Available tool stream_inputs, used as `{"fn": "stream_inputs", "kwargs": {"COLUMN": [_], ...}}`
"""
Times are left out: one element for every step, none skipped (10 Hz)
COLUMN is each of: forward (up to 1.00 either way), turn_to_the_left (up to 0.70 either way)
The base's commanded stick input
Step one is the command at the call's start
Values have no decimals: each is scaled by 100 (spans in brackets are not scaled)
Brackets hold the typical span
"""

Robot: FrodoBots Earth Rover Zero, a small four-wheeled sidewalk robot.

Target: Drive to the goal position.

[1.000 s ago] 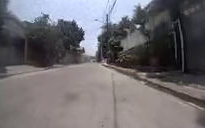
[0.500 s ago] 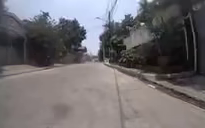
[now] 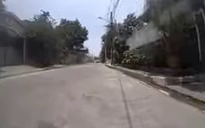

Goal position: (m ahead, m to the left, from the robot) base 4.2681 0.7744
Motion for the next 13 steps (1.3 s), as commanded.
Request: {"fn": "stream_inputs", "kwargs": {"forward": [0,0,0,0,0,0,25,75,85,85,85,85,85], "turn_to_the_left": [0,0,0,0,0,0,0,0,0,0,0,0,0]}}
